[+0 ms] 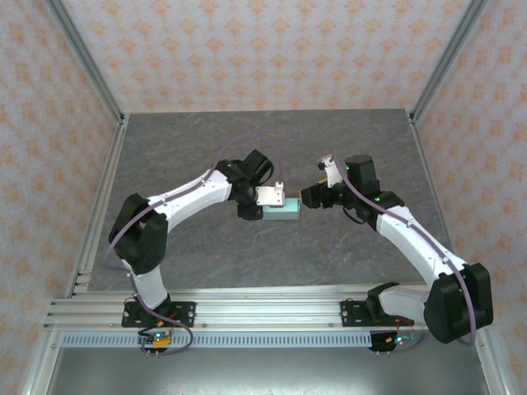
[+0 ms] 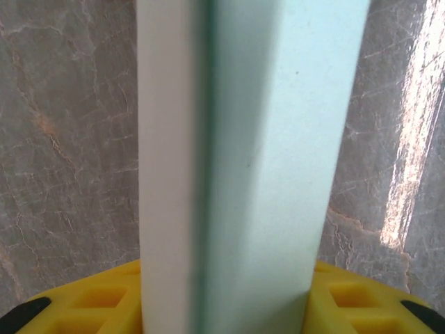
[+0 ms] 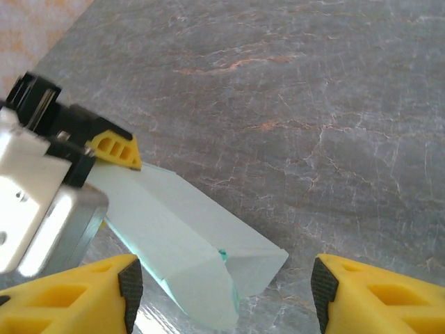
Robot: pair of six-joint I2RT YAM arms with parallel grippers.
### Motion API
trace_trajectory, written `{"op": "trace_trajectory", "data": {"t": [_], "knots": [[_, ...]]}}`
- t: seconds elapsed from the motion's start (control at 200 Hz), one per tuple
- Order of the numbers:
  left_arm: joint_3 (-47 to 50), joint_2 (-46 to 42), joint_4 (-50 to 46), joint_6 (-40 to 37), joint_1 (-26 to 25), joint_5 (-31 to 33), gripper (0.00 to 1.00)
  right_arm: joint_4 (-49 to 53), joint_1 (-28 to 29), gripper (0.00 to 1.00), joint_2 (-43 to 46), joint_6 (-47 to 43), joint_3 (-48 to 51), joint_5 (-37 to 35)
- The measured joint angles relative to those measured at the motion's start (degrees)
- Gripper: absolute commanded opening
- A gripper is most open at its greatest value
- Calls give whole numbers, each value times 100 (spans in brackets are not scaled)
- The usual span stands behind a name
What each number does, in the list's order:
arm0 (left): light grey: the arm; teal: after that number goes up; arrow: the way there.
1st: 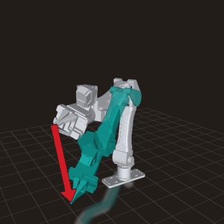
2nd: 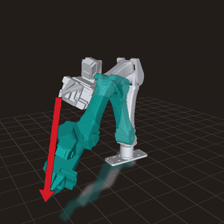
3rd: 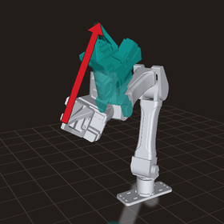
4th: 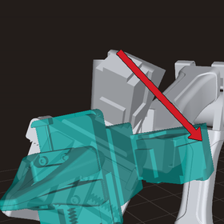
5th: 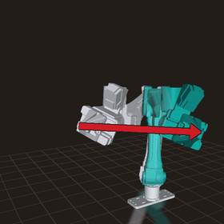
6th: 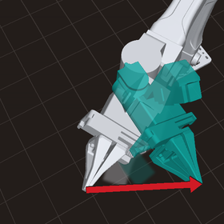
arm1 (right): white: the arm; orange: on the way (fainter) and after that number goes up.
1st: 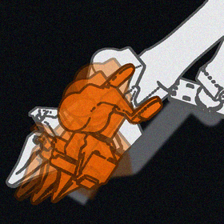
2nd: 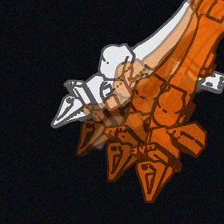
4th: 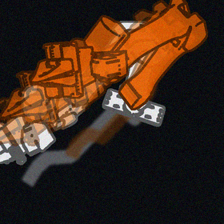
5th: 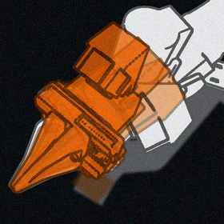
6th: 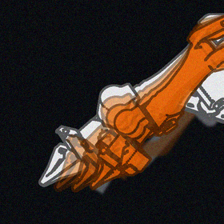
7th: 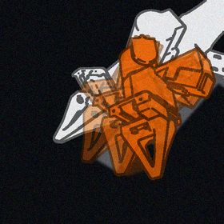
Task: Fold the paper box
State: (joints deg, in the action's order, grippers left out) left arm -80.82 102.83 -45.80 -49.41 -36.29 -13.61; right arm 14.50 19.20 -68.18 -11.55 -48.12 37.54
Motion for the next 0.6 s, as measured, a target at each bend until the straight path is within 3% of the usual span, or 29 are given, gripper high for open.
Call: {"op": "trace_trajectory", "data": {"t": [0.125,0.22,0.435,0.601], "knots": [[-197,133,-190,-37,138,-120,46,144,22,58,-212,-428,-131,177],[-210,173,-269,-63,232,-232,46,293,94,45,-444,-682,-245,254],[-450,387,-435,-63,267,-544,48,409,267,42,-894,-911,-400,236],[-603,533,-461,-59,273,-603,49,431,522,27,-1274,-975,-684,-133]]}}
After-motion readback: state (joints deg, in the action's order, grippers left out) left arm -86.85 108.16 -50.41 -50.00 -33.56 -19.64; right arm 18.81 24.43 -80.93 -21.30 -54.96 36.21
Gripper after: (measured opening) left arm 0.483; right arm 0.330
